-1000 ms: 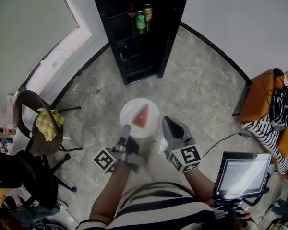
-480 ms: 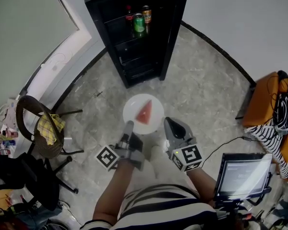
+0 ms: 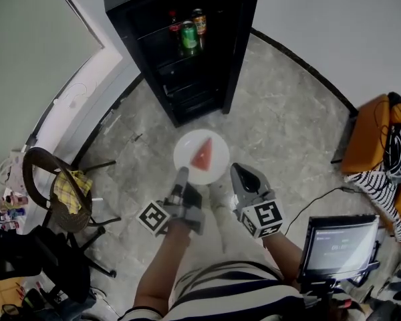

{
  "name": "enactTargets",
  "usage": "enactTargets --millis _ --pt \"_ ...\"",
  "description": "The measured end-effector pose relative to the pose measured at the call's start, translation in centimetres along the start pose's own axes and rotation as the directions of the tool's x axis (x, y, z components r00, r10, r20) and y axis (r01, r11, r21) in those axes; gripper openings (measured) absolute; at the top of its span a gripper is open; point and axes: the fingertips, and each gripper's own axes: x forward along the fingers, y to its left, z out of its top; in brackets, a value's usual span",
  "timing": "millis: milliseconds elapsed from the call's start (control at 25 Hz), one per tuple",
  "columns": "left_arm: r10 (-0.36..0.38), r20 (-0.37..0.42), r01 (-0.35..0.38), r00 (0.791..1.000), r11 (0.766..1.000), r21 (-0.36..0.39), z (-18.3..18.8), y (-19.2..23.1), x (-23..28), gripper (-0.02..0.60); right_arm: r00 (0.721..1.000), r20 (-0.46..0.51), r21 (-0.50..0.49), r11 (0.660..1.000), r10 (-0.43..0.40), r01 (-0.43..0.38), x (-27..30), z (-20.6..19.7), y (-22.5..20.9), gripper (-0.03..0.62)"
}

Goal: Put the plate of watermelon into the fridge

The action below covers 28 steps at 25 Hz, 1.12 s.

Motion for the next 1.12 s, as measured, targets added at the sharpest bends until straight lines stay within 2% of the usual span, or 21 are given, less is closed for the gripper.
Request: enactTargets --millis 160,680,880,1120 --pt "-0.011 -0.015 0.011 1.000 1.000 -0.011 0.6 0.3 1.5 0.014 1.000 0.001 -0.005 1.000 0.000 0.000 1.3 0.3 -0.3 -0.003" --pt "0.023 -0.033 -0.023 0.999 1.000 0.007 4.5 2.9 7.0 0.014 1.000 -0.026 -0.035 0.999 -0.011 0.010 9.0 0.2 -2.1 -0.003" --pt "0.048 -0.049 -0.047 0.998 0.999 0.012 5.5 4.1 8.1 0.014 0.999 -0.040 -0.032 0.999 -0.002 0.001 11.1 -0.5 -2.1 -0.003" --pt "0.044 -0.075 -0.043 0.996 0.999 0.015 6.7 5.1 9.4 0.014 0.999 -0.046 -0.061 0.998 -0.011 0.008 13.3 -0.9 -2.4 -0.003"
